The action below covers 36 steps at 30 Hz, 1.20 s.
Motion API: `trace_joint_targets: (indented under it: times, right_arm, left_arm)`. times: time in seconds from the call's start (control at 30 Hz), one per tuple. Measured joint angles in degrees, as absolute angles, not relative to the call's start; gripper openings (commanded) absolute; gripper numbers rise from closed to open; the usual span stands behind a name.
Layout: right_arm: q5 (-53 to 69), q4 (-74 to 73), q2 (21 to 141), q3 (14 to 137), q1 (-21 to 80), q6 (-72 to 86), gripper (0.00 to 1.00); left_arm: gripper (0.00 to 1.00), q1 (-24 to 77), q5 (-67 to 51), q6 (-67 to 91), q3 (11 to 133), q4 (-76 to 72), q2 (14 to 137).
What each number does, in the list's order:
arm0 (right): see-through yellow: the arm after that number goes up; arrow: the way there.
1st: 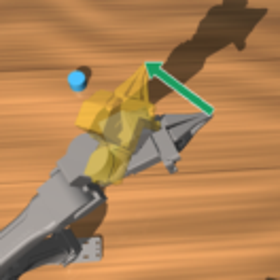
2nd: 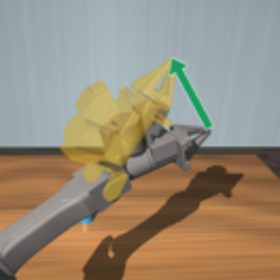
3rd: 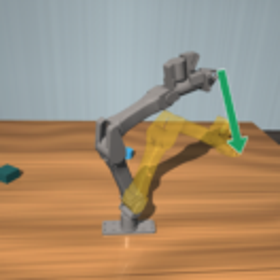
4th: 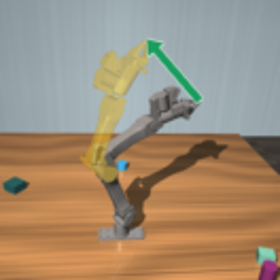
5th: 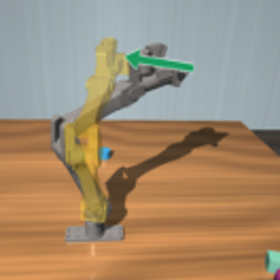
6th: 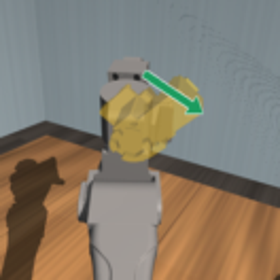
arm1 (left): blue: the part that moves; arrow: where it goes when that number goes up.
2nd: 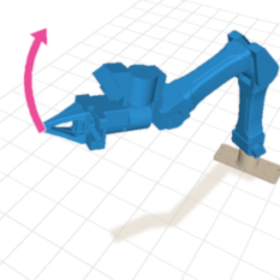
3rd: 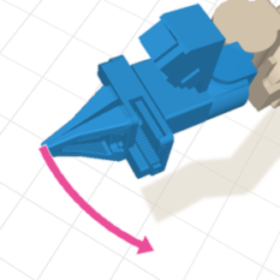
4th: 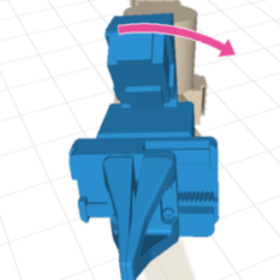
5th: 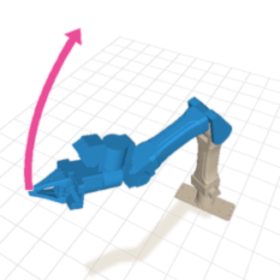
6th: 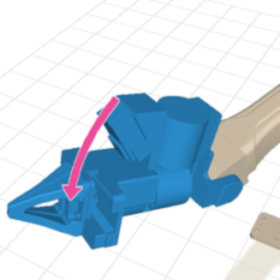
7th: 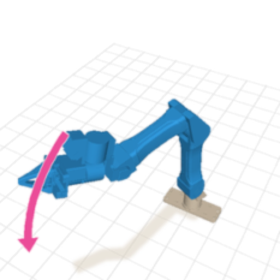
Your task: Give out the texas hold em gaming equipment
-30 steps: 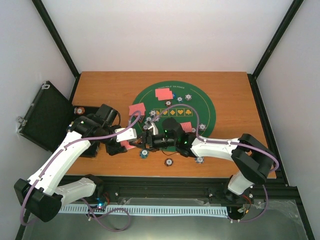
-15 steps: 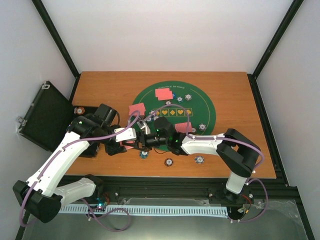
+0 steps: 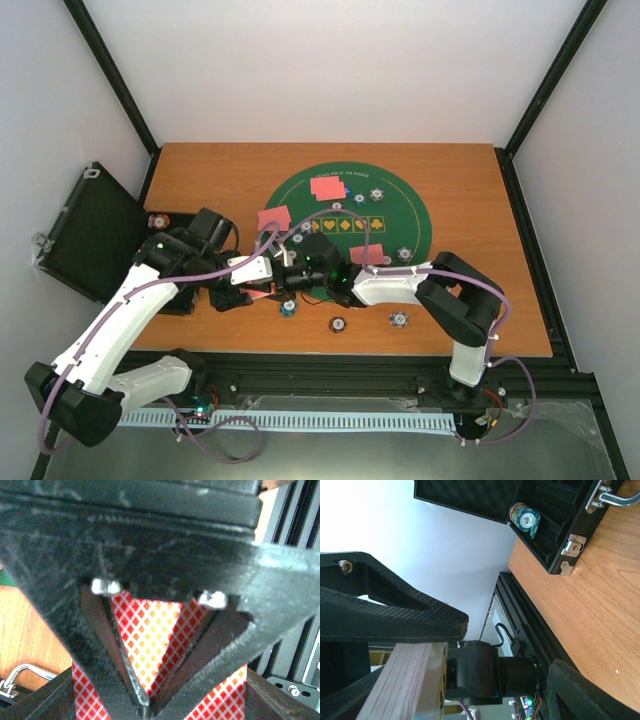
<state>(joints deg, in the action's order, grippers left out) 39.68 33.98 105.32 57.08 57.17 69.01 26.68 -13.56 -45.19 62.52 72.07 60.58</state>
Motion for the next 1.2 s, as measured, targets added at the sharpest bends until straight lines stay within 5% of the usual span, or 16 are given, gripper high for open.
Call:
trace_joint_targets:
  times: [0.53, 1.2]
  right_arm:
    - [41.4, 34.0, 98.8, 49.7, 52.7, 67.8, 0.63]
    - [37.9, 18.1, 88.6, 49.6, 52.3, 62.1, 0.27]
  left_arm:
    - [0.12, 26.7, -13.2, -45.2, 62.5, 72.9, 60.5]
    - [0.12, 26.7, -13.3, -45.2, 62.5, 72.8, 60.2]
